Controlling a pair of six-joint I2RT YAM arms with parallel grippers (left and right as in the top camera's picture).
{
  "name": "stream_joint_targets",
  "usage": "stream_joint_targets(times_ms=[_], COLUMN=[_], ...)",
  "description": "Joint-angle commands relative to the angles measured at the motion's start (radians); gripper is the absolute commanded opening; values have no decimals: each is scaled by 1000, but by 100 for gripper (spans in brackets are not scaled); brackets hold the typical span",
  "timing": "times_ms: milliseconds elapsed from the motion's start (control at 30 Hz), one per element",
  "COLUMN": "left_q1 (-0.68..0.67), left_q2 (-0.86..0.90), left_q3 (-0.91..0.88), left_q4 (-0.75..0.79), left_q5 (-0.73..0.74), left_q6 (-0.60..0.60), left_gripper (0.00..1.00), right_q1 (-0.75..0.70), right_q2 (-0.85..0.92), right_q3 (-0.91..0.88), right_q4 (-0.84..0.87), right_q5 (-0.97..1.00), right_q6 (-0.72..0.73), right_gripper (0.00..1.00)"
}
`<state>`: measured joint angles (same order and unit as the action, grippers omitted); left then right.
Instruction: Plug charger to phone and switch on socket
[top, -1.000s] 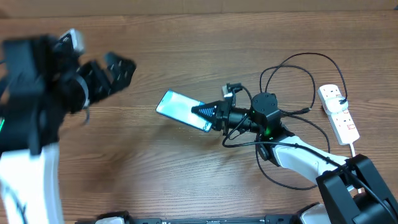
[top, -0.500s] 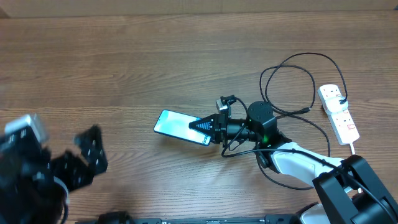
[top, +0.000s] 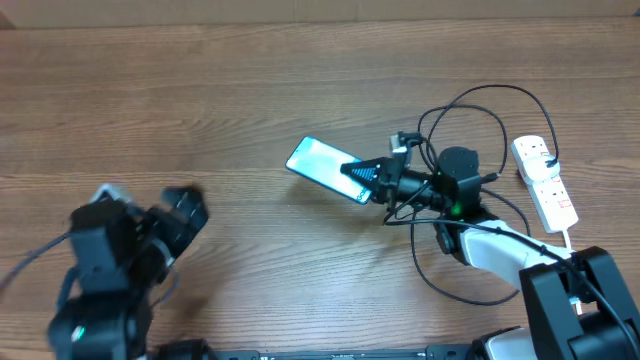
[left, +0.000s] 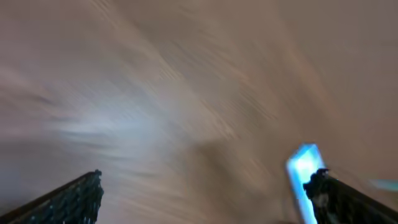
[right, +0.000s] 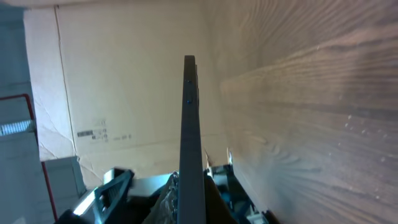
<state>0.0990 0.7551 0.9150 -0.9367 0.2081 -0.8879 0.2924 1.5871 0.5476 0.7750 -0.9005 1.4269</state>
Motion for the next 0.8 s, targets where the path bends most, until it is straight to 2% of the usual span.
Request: stream_joint_targets(times_ms=[0,67,133,233,267,333,600,767], left_q1=[5,2,-6,-27,-38,-62,-167,-180], left_q2=[31,62,89,124,134,146,160,160], left_q3=[-140,-224,-278,-321,-323,-323,-323,-323], left_q4=[153,298,420,556,575,600,643,643], left_q5=[397,514,573,590,585,568,481,467], left_q6=[-296,-414,-482,-524,-535,-550,-560,-560], left_gripper=[100,100,100,95,94,93,80,67], right_q1=[-8,-1,15,51,72,103,273,312], right_q2=[-14,-14,-14,-14,-14,-14,-14,-14], right_q3=[-1,-1,-1,-1,-1,-1,0,2], right_q4=[16,16,2,-64,-92,-105,-9,8], right_q5=[16,54,107,176,197,224,366,375], right_q6=[-15,-15,-5,130,210,278,465,591], right_gripper=[4,4,4,4,4,4,4,4])
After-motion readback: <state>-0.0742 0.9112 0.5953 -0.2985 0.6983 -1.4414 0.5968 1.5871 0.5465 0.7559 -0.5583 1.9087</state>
